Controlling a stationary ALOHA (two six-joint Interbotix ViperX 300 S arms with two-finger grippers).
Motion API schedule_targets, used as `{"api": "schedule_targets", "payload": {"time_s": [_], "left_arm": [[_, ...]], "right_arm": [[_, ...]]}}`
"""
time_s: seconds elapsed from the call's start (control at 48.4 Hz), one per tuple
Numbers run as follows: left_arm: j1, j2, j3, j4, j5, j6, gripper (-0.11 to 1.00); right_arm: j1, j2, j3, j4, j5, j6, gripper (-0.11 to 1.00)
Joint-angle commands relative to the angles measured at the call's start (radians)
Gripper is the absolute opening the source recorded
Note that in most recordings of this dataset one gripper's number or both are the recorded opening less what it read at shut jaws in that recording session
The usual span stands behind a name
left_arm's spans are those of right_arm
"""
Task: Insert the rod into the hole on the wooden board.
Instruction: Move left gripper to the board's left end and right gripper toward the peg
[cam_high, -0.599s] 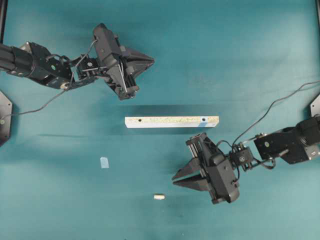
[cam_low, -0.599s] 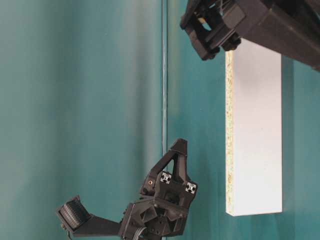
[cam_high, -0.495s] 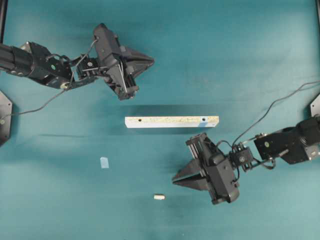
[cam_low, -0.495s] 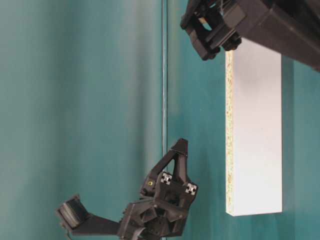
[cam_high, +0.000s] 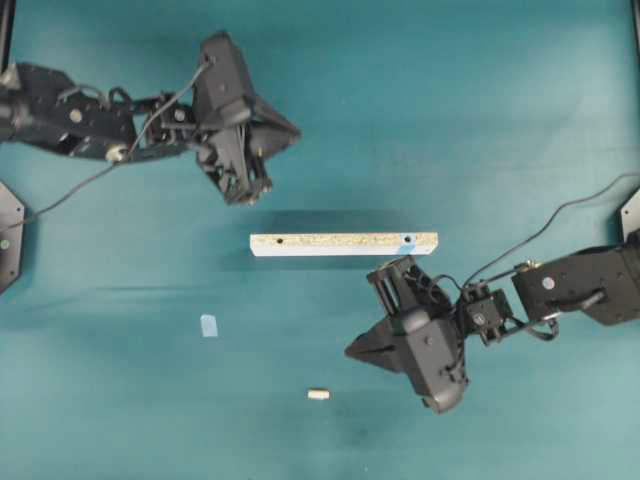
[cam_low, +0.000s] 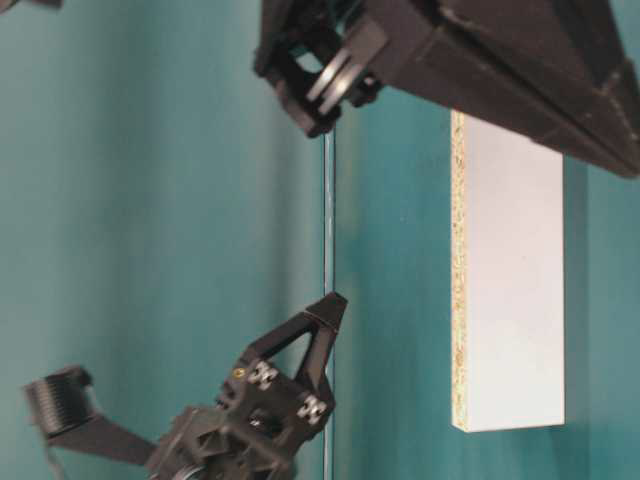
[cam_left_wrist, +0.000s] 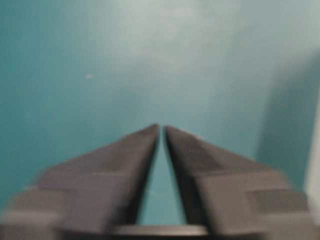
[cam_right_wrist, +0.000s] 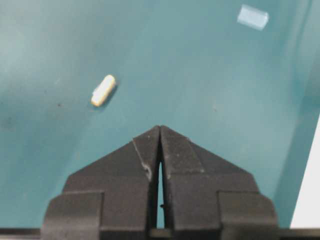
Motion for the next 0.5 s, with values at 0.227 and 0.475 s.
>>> {"api": "schedule_targets", "payload": {"time_s": [0.227,0.475], "left_arm": [[-0.117,-0.121,-0.017,0.003,0.060,0.103,0.93],[-0.144,-0.121,-0.026,0.002,0.146,0.092,0.94]], "right_arm": [[0.005,-0.051,-0.172,-0.003,0.394,0.181,0.52],[0.005,-0.049,-0.282,-0.003,0.626,0.347,0.84]]}}
